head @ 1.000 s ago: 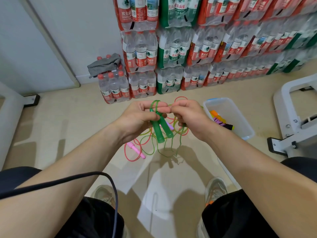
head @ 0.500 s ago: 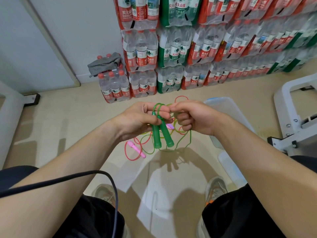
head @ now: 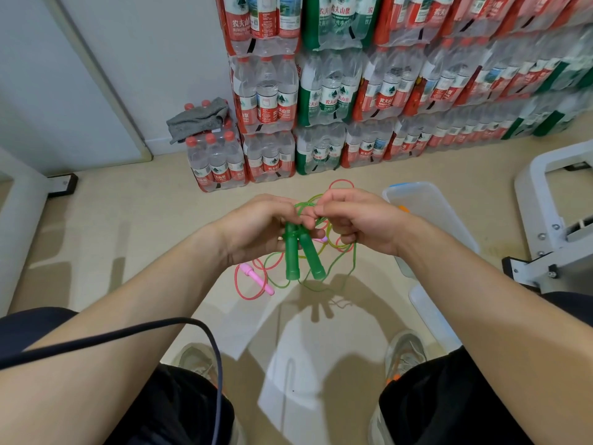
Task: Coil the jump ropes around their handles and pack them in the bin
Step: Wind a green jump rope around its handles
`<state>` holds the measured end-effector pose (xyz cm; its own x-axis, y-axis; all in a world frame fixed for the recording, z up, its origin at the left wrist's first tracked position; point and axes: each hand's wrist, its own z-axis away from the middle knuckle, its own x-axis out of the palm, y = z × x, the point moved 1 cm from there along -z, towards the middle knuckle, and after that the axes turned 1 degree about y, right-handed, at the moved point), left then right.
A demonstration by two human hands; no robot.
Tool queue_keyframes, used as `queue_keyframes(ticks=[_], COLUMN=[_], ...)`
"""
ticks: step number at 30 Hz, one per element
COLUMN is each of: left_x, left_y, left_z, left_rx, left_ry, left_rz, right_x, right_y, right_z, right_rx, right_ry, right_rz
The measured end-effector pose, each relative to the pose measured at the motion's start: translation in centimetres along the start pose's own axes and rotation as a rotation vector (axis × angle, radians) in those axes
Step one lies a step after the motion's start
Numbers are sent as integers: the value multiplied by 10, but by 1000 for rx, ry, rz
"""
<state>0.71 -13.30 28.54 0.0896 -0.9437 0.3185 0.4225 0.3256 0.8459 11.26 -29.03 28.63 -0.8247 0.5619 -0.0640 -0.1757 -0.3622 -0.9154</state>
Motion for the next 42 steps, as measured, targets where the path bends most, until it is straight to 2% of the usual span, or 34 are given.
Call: queue_keyframes(ticks=[2,8,14,19,23,27,34,39,42], left_x=[2,6,9,9,10,11,8,9,12], left_y=[0,-5,-12,-15,-19,-19,-23,-22,-21], left_z=[-1,-9,-13,-15,-14,-13,-19,-20,-17], left_rx=[-32,50,139,183,207,236,153,83,55], left_ry=[39,382,484,537,561,567,564,498,404], left_rz=[30,81,-61,-178,-261,-237,-260,-63,50], right_x=[1,8,15,17,19,18,12,11,11], right_y=[1,6,9,10,7,11,13,13,14], right_z=[-1,-7,-13,-15,-13,-15,-16,-18,-17], right_rx=[-15,-97,-114,-127,-164,-175,-178,-139,-115], right_ry=[16,96,204,229,253,272,298,278,287], right_rz=[3,126,207,254,282,319,584,715,743])
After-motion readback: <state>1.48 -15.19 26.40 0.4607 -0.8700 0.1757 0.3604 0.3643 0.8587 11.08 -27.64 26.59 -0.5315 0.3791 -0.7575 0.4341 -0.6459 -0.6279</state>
